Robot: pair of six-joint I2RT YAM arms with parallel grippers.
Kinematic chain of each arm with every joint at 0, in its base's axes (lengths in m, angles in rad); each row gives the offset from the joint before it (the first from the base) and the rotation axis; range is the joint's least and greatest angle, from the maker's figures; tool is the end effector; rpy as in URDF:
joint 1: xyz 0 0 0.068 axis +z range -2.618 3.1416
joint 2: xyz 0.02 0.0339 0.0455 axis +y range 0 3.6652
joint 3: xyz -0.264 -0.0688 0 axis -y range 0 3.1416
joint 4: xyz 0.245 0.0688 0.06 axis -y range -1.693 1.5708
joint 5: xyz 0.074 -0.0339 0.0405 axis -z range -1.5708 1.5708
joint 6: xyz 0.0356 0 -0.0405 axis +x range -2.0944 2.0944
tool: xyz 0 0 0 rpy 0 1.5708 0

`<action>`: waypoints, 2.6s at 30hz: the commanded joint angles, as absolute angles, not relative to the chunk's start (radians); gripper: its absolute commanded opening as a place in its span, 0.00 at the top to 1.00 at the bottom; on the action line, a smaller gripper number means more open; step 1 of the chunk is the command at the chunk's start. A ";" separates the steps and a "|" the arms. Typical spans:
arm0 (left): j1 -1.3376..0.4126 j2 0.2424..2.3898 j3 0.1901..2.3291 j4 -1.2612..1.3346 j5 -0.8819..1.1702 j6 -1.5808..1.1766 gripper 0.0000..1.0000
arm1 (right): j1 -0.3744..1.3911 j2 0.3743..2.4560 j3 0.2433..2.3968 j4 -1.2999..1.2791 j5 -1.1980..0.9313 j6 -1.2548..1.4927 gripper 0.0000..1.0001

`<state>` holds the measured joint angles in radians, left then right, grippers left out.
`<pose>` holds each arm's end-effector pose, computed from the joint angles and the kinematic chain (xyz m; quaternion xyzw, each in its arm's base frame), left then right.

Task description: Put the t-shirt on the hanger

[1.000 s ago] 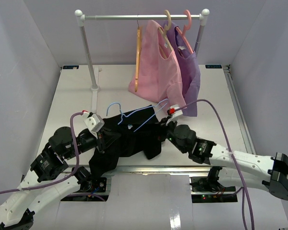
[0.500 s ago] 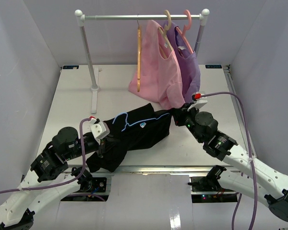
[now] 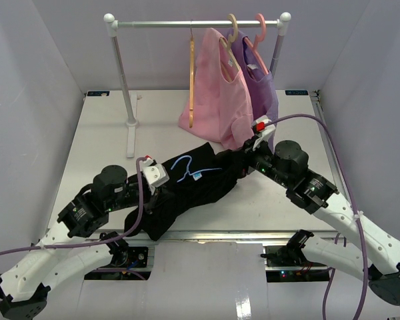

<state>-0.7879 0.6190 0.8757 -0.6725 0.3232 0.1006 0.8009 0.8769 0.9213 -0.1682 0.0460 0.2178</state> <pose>0.0804 -0.0968 0.3434 0.4347 0.7089 -0.3085 0.4619 0.1418 0.1439 0.3737 -0.2008 0.7221 0.3077 0.5862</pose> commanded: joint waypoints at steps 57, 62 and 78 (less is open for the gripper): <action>-0.790 0.578 0.843 -0.547 0.731 0.031 1.00 | 1.023 1.066 1.433 -0.638 -0.430 -0.319 0.32; -0.790 0.599 0.846 -0.530 0.740 0.025 1.00 | 1.022 1.098 1.442 -0.601 -0.562 -0.305 0.32; -0.789 0.654 0.874 -0.502 0.720 0.011 0.99 | 1.044 1.091 1.286 -0.305 -0.589 -0.186 0.92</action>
